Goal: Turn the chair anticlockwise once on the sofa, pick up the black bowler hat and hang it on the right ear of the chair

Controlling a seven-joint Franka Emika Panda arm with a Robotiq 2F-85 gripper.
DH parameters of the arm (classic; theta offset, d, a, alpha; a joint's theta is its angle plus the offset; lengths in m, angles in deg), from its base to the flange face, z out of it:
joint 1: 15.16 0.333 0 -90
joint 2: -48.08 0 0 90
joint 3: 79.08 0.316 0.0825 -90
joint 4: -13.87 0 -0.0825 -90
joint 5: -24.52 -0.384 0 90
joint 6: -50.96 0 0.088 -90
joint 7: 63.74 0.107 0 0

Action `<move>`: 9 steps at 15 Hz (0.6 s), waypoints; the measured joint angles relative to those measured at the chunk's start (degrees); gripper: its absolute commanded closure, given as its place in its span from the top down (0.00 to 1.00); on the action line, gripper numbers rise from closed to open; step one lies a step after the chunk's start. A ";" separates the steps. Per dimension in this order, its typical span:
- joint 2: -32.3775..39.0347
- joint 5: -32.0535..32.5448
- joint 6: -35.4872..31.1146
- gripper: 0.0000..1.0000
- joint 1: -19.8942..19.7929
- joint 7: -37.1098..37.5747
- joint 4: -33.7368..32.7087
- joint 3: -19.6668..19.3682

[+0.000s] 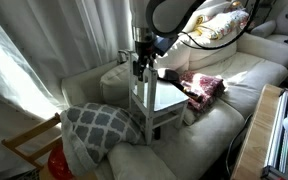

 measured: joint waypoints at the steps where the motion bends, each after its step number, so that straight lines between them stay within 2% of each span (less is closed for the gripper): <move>1: -0.01 -1.10 0.10 1.00 -0.10 -0.21 -0.18 0.14; 4: -0.35 -3.81 0.45 1.00 -0.72 -0.45 -1.31 0.33; 9: -1.53 -4.02 0.41 1.00 -1.70 -0.45 -5.41 0.05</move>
